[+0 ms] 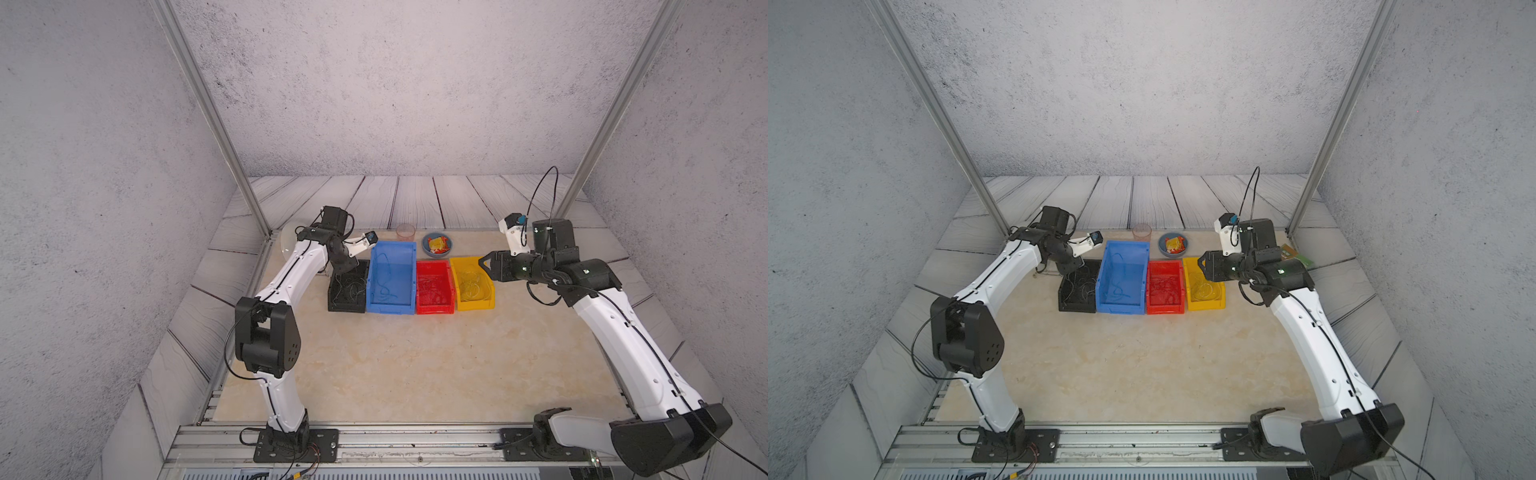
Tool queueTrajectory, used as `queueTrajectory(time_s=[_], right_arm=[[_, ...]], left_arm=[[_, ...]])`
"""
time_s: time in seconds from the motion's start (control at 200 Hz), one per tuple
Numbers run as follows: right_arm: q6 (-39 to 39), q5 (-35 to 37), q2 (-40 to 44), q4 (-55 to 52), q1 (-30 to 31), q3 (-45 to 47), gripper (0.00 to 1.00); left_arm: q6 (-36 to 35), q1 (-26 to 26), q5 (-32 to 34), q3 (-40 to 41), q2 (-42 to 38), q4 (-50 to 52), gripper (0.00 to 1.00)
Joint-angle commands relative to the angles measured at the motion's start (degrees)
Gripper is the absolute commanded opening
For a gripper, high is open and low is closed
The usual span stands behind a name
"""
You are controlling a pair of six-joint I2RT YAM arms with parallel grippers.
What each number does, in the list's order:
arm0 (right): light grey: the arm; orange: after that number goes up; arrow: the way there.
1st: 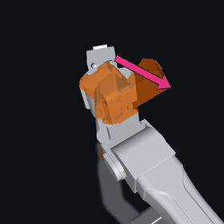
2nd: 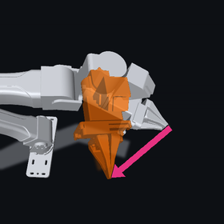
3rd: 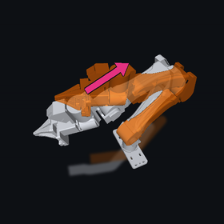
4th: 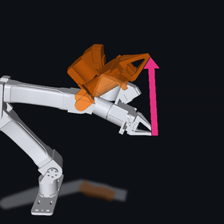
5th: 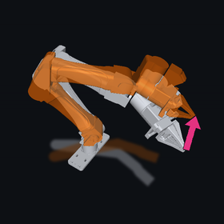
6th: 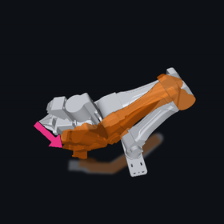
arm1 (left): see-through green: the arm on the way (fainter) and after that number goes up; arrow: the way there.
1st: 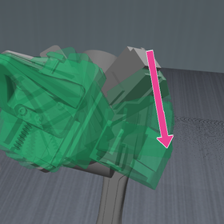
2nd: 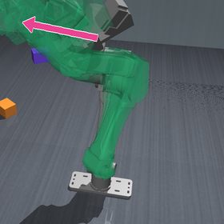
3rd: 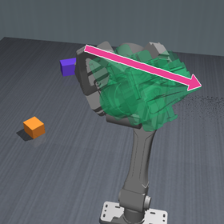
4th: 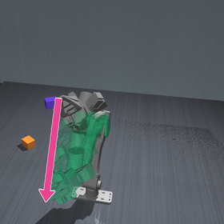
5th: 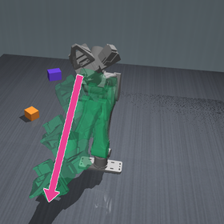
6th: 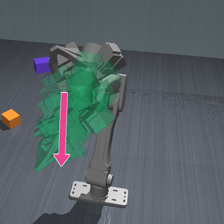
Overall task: Untangle and sort cables by color
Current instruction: Place the cable in the bin.
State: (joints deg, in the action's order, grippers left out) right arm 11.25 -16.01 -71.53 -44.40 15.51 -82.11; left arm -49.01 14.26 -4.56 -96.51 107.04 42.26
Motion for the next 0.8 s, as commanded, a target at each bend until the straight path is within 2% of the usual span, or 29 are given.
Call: queueTrajectory(time_s=[0.0,0.115,0.33,0.38,0.415,0.45,0.54,0.62,0.666,0.796], right_arm=[[-1.84,-0.91,3.35,-2.7,0.3,-0.6,0.54],[-1.5,-1.77,3.67,-2.55,0.25,0.45,0.54],[-2.39,-3.37,4.39,-1.71,0.49,3.3,0.52],[-2.96,-2.92,5.25,-0.95,0.57,4.72,0.52],[-3.09,-2.49,6.14,-0.15,0.6,5.54,0.53],[-3.22,-2.13,7.01,0.63,0.55,6.42,0.54],[-3.38,-1.2,8.55,2.06,0.57,7.81,0.56],[-3.66,0.06,9.58,2.87,0.53,8.34,0.56],[-3.95,1.18,10.0,3.24,0.53,8.58,0.56],[-4.01,9.47,11.21,4.83,0.53,10.2,0.57]], left_arm=[[2.67,-0.29,-1.01,1.5,0.69,-3.58,0.0],[5.62,-0.29,-5.43,3.98,2.38,-4.55,0.0],[10.13,-0.46,-8.44,6.96,4.48,-6.18,0.01],[10.89,-0.51,-8.97,7.19,3.64,-6.55,0.14],[11.45,-0.54,-9.14,7.37,2.88,-7.0,0.3],[11.85,-0.55,-9.24,7.39,1.91,-7.14,0.41],[12.76,-0.73,-9.41,7.3,-0.89,-7.29,0.59],[13.13,-0.98,-10.73,7.04,-4.05,-6.5,0.69],[13.47,-1.09,-11.56,6.97,-5.99,-5.82,0.93],[16.38,-1.29,-13.62,6.72,-12.21,-2.97,0.95]])
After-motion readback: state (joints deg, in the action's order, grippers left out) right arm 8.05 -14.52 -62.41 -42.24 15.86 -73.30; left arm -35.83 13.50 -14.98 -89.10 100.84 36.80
